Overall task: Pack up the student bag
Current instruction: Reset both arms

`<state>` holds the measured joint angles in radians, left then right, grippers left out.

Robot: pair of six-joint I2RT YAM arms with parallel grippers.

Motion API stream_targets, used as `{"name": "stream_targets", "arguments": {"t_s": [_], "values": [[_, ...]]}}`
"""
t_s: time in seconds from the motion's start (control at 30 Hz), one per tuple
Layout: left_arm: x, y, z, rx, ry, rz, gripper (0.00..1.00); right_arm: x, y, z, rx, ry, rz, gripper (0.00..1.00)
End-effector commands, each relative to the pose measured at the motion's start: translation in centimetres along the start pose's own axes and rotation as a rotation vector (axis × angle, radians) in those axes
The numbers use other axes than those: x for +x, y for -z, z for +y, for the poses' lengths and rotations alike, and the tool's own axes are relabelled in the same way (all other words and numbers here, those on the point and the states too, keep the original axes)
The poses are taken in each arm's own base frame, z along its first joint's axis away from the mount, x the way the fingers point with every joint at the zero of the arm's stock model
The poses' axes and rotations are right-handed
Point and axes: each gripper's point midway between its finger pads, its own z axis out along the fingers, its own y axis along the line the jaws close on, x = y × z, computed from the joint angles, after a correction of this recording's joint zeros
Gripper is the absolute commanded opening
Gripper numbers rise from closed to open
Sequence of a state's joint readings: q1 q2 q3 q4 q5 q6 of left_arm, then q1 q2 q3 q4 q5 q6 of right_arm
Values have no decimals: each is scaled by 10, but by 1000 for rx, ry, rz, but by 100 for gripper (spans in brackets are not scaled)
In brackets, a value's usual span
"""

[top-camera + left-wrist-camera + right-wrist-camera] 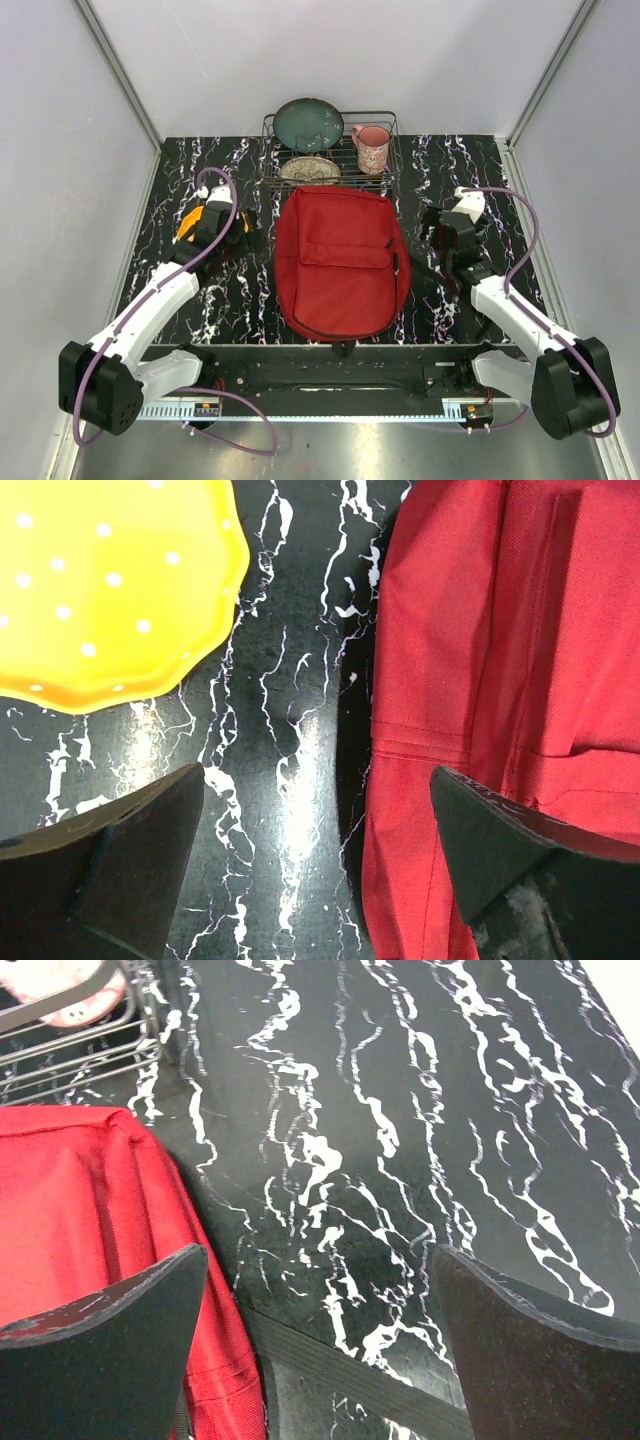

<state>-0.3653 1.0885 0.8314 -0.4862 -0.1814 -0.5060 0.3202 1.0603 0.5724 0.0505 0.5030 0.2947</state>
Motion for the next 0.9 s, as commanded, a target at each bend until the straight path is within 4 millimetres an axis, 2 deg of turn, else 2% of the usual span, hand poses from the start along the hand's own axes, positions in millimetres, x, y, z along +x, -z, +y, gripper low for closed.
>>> {"name": "stream_targets", "arguments": {"t_s": [0.0,0.07,0.1,0.17,0.2,0.3,0.47,0.57,0.7,0.87], "values": [[-19,5,5,-42,12,-56,99,-37,-1,44,-207,65,-68,100],[-17,4,3,-26,4,-50,99,-47,5,71,-352,49,-118,100],[-14,2,2,-20,2,-40,99,-39,11,87,-456,44,-100,100],[-7,-4,-1,-10,3,-4,99,-44,14,98,-515,3,-133,100],[-5,-5,1,-22,10,10,99,-38,12,99,-520,-9,-117,100],[-1,-6,6,-49,9,23,99,-32,5,98,-499,30,-96,100],[-2,-2,5,-40,9,12,99,-31,-5,84,-398,70,-57,100],[-3,-2,7,-47,15,0,99,-31,-7,76,-345,34,-48,100],[-6,-1,6,-41,27,-13,99,-34,-6,73,-300,-132,-31,100],[-2,2,16,-88,64,-21,99,-32,-5,73,-295,-136,-10,100]]}}
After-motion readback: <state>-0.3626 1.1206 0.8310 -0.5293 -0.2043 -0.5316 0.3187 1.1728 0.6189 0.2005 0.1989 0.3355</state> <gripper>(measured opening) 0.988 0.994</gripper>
